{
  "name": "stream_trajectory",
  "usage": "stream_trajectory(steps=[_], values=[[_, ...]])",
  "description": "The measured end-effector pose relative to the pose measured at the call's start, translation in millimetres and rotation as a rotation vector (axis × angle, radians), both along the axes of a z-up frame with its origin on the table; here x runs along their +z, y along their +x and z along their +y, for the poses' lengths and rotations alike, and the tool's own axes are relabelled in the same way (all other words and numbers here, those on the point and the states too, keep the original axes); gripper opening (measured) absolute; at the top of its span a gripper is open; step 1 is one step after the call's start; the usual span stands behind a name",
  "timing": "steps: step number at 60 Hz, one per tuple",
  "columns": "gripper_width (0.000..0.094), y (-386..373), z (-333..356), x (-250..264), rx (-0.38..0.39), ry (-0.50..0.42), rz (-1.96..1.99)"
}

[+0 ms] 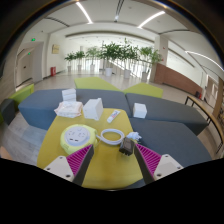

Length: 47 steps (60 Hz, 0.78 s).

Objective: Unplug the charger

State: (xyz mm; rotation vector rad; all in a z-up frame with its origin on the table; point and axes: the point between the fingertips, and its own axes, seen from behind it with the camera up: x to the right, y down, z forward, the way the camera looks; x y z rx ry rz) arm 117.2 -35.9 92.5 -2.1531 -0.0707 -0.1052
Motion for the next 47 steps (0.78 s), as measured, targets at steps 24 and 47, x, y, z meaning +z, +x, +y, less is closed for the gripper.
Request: stream_trajectory(steps=[24,47], values=[[0.0846,-11.7,-105.7,68.0,-0.005,0.091,0.069],[0.0849,36.7,-112.3,31.9,-0.056,0.039,0.048]])
